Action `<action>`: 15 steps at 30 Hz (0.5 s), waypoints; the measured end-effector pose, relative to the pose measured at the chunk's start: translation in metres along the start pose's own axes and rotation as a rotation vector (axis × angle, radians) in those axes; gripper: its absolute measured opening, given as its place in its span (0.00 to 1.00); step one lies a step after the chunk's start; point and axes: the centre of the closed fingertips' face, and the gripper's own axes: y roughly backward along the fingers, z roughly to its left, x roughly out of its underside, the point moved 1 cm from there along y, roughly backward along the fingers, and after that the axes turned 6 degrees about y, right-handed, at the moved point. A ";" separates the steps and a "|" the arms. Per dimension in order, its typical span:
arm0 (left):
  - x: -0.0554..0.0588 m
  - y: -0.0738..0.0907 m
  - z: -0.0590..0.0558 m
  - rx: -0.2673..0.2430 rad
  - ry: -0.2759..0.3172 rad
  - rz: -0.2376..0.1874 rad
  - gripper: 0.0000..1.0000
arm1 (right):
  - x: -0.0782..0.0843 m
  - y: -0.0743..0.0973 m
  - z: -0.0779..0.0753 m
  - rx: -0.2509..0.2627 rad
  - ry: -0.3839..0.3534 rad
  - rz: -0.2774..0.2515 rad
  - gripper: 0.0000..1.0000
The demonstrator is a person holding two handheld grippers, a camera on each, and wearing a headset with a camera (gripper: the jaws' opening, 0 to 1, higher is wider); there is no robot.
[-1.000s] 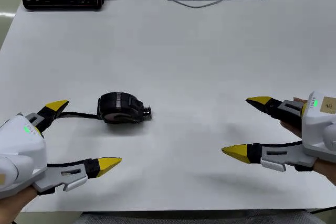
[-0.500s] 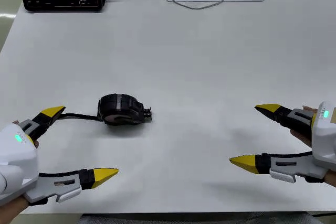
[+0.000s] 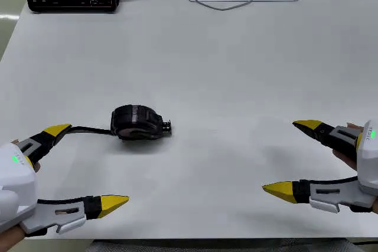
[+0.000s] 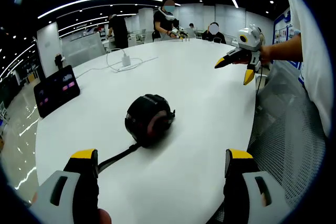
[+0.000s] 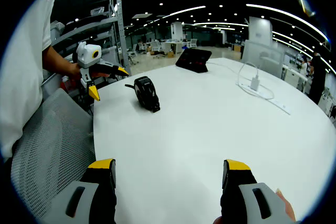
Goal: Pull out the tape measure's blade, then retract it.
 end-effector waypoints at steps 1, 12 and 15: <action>0.000 0.000 0.000 -0.001 -0.001 -0.002 0.99 | 0.000 0.000 0.001 -0.003 -0.006 -0.003 0.84; 0.001 0.001 0.000 0.008 0.013 -0.001 0.99 | 0.005 0.001 0.002 -0.018 0.006 0.019 0.92; 0.001 0.001 0.001 0.010 0.015 -0.001 0.99 | 0.004 0.001 0.003 -0.026 0.005 0.017 0.96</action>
